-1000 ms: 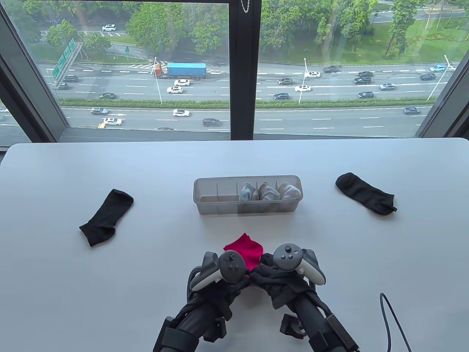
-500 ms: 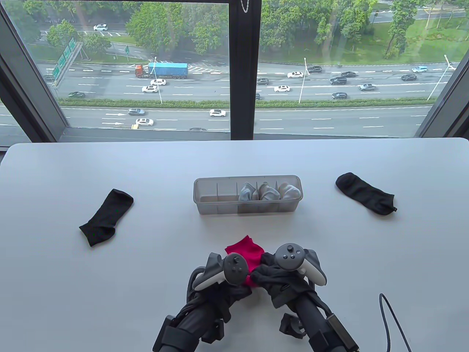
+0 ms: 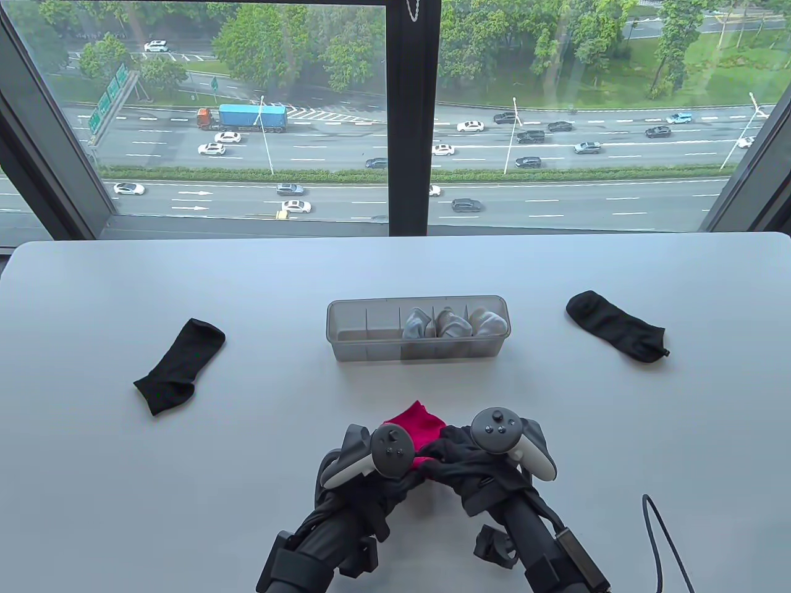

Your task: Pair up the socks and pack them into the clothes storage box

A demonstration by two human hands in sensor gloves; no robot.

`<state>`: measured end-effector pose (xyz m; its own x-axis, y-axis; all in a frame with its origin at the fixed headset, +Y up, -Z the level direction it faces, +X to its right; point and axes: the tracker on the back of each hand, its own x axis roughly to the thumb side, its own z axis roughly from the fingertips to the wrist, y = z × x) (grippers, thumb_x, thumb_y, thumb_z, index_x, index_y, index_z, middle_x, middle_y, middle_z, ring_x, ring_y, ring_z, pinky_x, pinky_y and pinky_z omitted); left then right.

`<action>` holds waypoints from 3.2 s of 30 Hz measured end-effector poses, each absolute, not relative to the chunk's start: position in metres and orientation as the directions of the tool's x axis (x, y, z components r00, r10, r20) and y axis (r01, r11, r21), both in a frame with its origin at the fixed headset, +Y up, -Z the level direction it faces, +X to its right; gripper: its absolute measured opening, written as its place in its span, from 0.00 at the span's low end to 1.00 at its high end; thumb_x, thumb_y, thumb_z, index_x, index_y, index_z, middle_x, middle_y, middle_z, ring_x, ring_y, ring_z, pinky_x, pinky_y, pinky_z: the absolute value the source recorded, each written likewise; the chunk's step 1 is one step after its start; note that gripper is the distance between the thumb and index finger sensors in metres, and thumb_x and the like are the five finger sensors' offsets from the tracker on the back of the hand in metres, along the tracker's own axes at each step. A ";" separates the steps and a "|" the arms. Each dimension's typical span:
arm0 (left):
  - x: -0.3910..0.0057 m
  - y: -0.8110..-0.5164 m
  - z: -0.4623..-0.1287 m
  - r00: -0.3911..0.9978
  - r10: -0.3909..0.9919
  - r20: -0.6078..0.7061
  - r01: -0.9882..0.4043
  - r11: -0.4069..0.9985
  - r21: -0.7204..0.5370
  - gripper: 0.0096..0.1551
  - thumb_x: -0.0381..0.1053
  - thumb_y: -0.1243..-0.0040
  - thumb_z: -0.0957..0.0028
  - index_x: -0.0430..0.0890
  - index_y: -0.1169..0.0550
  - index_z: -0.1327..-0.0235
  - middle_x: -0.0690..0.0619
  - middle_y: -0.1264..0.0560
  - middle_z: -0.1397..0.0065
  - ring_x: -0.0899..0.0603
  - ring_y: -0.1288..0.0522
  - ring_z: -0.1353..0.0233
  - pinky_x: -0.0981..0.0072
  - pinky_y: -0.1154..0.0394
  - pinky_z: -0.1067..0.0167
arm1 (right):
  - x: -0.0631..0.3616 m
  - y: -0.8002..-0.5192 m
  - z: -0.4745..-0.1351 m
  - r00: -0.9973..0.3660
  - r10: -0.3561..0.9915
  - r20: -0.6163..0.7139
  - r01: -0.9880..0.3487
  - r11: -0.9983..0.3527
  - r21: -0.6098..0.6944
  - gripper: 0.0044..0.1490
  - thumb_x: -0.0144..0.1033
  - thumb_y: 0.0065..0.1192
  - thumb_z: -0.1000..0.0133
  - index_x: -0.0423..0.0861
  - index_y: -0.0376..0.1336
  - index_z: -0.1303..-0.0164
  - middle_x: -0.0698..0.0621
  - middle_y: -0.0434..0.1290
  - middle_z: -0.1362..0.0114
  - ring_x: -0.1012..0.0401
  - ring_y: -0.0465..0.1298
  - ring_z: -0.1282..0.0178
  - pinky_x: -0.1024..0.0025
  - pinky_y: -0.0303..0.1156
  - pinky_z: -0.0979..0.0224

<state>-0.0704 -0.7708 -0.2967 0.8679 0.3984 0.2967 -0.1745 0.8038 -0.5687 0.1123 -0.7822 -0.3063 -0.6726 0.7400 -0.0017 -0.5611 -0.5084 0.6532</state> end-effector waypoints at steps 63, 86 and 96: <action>-0.068 -0.748 -0.289 0.909 0.225 0.350 -0.105 0.938 -0.331 0.37 0.56 0.45 0.40 0.41 0.43 0.26 0.35 0.53 0.14 0.26 0.53 0.14 0.20 0.60 0.26 | 0.110 -0.780 -0.307 -0.578 0.816 -0.022 -0.657 -0.449 0.606 0.30 0.52 0.40 0.34 0.44 0.62 0.32 0.37 0.36 0.12 0.40 0.25 0.17 0.36 0.24 0.23; -0.069 -0.741 -0.289 0.897 0.248 0.366 -0.124 0.936 -0.330 0.30 0.56 0.53 0.39 0.36 0.33 0.35 0.35 0.46 0.15 0.27 0.47 0.15 0.21 0.58 0.25 | 0.114 -0.770 -0.306 -0.564 0.826 0.020 -0.684 -0.481 0.548 0.31 0.54 0.49 0.36 0.50 0.58 0.27 0.40 0.40 0.11 0.40 0.29 0.15 0.35 0.28 0.20; -0.071 -0.735 -0.289 0.893 0.267 0.361 -0.155 0.938 -0.312 0.28 0.53 0.52 0.37 0.35 0.30 0.35 0.37 0.42 0.16 0.27 0.48 0.15 0.23 0.52 0.23 | 0.114 -0.769 -0.307 -0.478 0.878 0.017 -0.710 -0.398 0.581 0.49 0.59 0.50 0.40 0.57 0.36 0.14 0.39 0.37 0.11 0.40 0.35 0.14 0.32 0.30 0.21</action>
